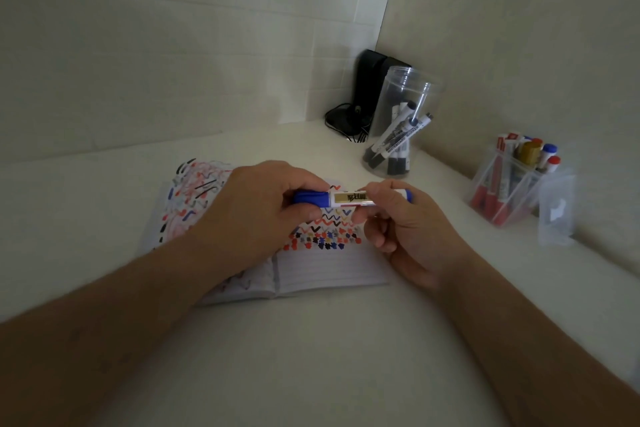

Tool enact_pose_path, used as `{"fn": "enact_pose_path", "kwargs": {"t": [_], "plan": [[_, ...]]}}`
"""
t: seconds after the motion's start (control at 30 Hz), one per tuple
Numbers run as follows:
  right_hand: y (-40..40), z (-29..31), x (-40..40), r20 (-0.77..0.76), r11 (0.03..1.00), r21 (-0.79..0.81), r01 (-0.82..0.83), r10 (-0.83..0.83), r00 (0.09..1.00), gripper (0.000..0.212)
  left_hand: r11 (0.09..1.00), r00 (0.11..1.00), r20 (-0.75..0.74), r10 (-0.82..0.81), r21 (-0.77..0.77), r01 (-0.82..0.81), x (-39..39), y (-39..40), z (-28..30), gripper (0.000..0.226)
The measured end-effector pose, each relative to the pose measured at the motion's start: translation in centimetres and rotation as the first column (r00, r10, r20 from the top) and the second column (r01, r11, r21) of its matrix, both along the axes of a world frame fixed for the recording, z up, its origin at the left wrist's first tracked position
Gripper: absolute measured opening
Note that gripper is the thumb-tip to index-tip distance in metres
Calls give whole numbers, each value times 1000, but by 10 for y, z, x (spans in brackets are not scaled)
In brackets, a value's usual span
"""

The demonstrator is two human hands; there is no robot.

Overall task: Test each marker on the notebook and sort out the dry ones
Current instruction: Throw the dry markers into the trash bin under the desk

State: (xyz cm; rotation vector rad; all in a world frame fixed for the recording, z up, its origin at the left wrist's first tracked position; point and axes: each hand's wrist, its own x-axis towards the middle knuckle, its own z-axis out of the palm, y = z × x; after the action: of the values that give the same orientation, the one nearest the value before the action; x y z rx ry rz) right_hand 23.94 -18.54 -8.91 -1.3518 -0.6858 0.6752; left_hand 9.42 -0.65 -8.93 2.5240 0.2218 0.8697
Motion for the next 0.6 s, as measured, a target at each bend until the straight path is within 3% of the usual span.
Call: {"fn": "enact_pose_path", "kwargs": {"t": [0.23,0.6], "plan": [[-2,-4,0,2,998,35,-57,56,998,19,983,997,77,28,-185,-14,-1,-7,-1,33],[-1,-4,1,-36,996,-11,-93,92,995,21,989,994,102,34,140,-48,-1,-8,5,29]]}}
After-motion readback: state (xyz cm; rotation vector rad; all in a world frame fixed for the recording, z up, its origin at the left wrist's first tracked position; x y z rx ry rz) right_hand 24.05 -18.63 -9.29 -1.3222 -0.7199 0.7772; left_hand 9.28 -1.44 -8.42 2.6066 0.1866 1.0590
